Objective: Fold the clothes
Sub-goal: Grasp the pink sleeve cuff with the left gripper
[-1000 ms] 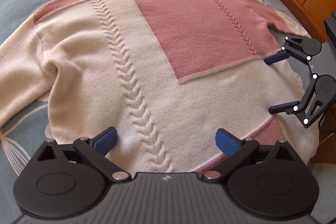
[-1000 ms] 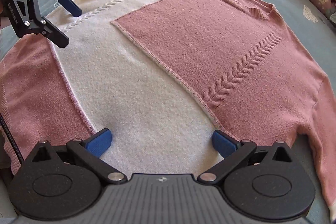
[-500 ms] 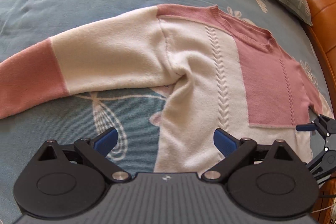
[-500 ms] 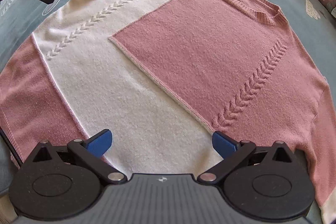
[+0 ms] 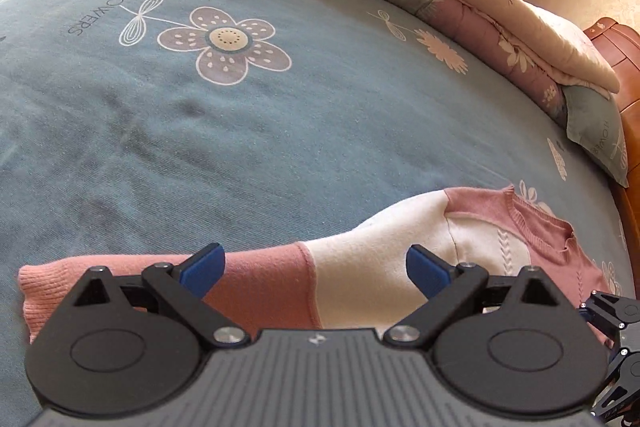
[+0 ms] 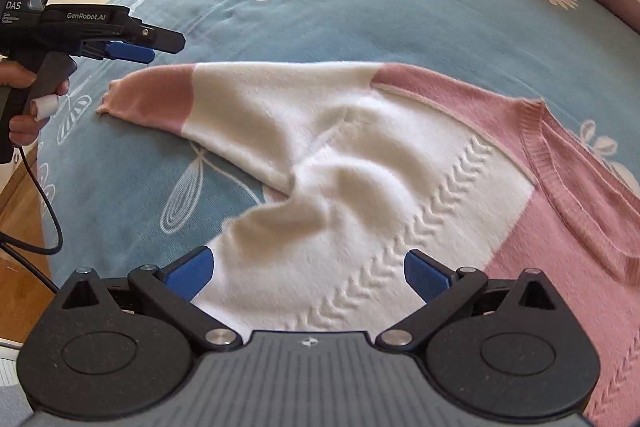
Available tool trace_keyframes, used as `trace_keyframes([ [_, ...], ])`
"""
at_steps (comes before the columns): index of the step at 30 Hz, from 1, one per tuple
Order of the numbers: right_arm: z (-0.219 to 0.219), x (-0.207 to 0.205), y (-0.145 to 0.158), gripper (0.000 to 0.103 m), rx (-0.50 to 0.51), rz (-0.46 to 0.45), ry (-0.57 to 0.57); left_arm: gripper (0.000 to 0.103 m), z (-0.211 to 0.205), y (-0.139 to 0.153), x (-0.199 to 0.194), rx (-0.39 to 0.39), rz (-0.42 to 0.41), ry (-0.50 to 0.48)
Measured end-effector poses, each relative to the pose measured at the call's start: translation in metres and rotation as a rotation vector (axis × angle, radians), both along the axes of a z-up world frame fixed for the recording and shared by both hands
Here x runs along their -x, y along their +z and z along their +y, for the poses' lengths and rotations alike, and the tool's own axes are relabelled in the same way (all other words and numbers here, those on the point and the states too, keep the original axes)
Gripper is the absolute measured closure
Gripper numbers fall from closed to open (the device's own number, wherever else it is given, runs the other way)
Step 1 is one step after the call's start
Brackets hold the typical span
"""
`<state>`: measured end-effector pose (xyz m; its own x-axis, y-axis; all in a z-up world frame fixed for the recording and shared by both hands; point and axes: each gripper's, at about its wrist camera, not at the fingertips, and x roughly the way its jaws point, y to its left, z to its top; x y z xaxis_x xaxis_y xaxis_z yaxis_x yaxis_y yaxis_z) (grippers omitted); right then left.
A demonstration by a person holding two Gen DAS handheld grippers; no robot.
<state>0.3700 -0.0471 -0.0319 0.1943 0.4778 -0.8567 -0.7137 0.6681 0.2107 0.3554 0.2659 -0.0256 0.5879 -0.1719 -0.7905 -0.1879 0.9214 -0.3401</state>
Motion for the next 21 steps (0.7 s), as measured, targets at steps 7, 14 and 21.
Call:
trace_keyframes([
  [7,0.122,-0.058,0.003,0.0,-0.096,-0.047,0.166,0.007,0.064,-0.011,-0.007,0.06,0.039,-0.021],
  [14,0.194,-0.066,-0.02,0.0,-0.042,0.006,0.343,0.007,0.094,-0.029,0.0,0.19,0.104,-0.095],
  [21,0.175,-0.04,-0.02,0.0,0.02,0.075,0.355,0.007,0.089,-0.04,0.027,0.251,0.199,-0.122],
])
